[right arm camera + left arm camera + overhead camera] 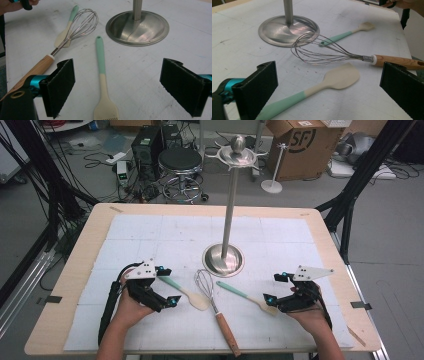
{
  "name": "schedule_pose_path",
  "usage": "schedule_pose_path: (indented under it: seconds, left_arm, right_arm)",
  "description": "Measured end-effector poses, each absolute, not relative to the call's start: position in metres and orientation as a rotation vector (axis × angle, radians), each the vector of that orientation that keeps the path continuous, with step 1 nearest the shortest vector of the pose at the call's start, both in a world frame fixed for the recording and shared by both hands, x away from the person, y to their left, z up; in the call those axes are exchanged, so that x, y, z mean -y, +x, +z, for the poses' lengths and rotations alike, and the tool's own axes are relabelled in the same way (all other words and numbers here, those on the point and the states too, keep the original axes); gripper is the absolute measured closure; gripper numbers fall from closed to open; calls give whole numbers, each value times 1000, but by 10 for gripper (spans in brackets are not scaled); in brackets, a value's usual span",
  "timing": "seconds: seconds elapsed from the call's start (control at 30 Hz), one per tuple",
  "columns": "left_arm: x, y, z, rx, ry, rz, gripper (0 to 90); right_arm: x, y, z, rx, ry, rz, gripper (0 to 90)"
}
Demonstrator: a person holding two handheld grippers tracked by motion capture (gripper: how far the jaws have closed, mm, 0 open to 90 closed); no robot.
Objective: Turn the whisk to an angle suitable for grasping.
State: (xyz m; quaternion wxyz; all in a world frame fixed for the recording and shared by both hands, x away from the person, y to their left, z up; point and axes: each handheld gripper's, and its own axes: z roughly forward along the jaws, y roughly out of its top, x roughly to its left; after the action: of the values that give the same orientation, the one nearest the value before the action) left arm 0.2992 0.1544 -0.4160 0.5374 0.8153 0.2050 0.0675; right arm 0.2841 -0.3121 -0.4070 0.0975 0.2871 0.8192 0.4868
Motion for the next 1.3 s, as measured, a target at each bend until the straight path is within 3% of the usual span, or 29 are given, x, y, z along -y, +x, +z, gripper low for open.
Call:
schedule_pose_path:
  seconds: [0.43, 1.03, 1.3]
  left_arm:
    - [-155, 302, -416, -492, 1931, 164, 21]
    - [-154, 303, -418, -495, 1948, 164, 21]
    - [-153, 303, -419, -499, 1956, 166, 21]
  right_arm:
    - [295, 275, -404, -2467, 793, 1418, 119]
    - [198, 248, -426, -2744, 617, 1275, 150]
    - [176, 242, -439, -2815, 574, 1141, 163]
